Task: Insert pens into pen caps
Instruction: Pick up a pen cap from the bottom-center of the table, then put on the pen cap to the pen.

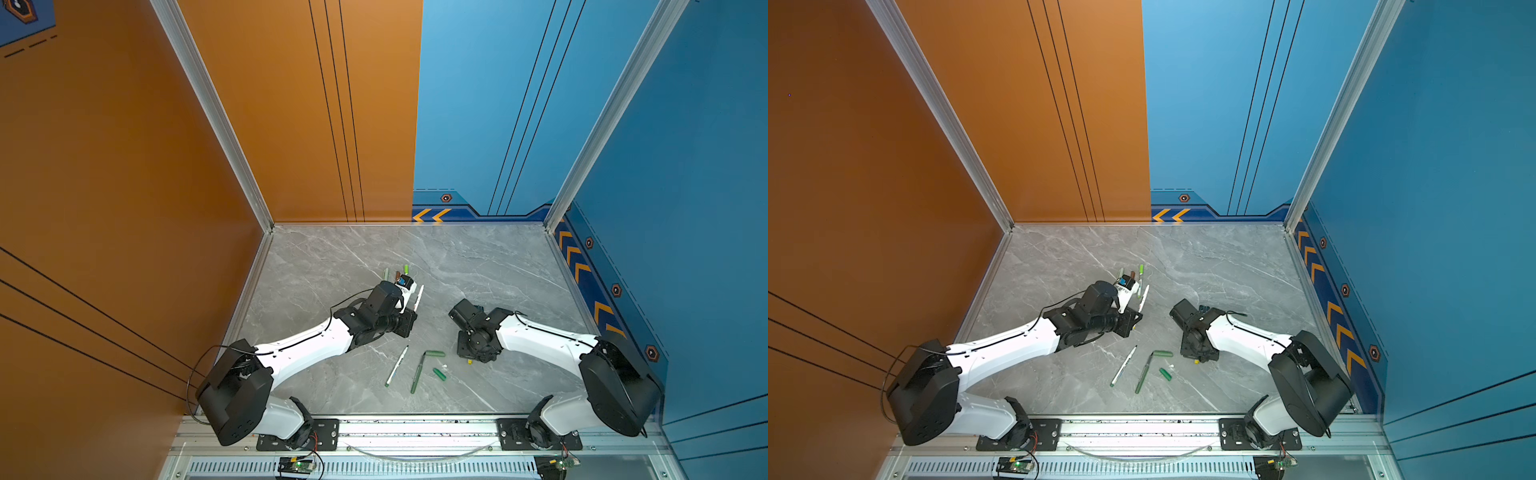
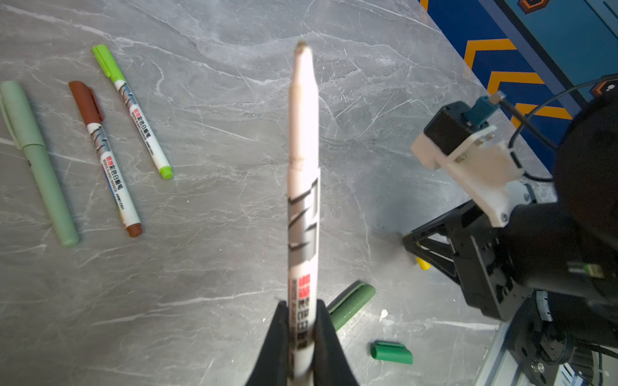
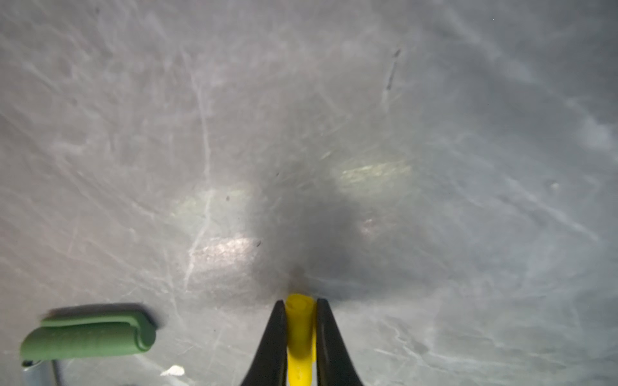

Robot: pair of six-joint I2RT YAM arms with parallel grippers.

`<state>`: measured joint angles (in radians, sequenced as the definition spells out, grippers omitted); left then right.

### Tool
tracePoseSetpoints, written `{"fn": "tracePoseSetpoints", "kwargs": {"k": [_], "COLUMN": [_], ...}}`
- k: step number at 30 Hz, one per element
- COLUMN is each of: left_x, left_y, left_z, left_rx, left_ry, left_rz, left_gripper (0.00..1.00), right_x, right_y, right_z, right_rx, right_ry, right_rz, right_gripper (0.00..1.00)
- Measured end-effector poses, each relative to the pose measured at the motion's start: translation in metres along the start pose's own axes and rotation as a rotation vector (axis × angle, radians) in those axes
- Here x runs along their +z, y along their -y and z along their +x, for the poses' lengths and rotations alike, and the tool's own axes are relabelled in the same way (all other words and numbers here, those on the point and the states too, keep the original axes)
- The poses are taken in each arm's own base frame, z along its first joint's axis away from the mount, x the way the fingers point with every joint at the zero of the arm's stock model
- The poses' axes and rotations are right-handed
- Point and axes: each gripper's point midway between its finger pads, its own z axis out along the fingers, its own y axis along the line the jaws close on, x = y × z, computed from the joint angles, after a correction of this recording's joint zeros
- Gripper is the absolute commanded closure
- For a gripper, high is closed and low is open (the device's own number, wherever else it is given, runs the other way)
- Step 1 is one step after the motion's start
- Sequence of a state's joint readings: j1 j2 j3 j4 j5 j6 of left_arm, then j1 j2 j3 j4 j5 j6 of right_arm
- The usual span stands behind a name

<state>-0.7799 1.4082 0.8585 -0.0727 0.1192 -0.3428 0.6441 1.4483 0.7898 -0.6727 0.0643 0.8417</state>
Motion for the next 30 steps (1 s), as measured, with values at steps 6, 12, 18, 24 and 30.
{"fn": "tracePoseSetpoints", "kwargs": {"k": [6, 12, 18, 24, 30], "left_x": [0.0, 0.007, 0.016, 0.031, 0.041], "left_y": [0.003, 0.013, 0.024, 0.044, 0.06], "left_z": [0.001, 0.005, 0.013, 0.021, 0.028], "left_rx": [0.011, 0.021, 0.033, 0.055, 0.074], "left_ry": [-0.004, -0.028, -0.071, -0.12, -0.157], "left_rz": [0.009, 0.039, 0.07, 0.116, 0.149], "left_gripper": [1.0, 1.0, 1.0, 1.0, 1.0], "right_x": [-0.021, -0.035, -0.045, -0.064, -0.091], "right_y": [0.002, 0.006, -0.002, -0.024, -0.041], "right_z": [-0.042, -0.075, -0.095, -0.11, -0.126], "right_rx": [0.063, 0.125, 0.16, 0.178, 0.205], "right_ry": [0.077, 0.133, 0.173, 0.228, 0.305], "right_rz": [-0.051, -0.09, -0.158, -0.282, -0.405], "right_gripper": [0.93, 0.93, 0.93, 0.93, 0.93]}}
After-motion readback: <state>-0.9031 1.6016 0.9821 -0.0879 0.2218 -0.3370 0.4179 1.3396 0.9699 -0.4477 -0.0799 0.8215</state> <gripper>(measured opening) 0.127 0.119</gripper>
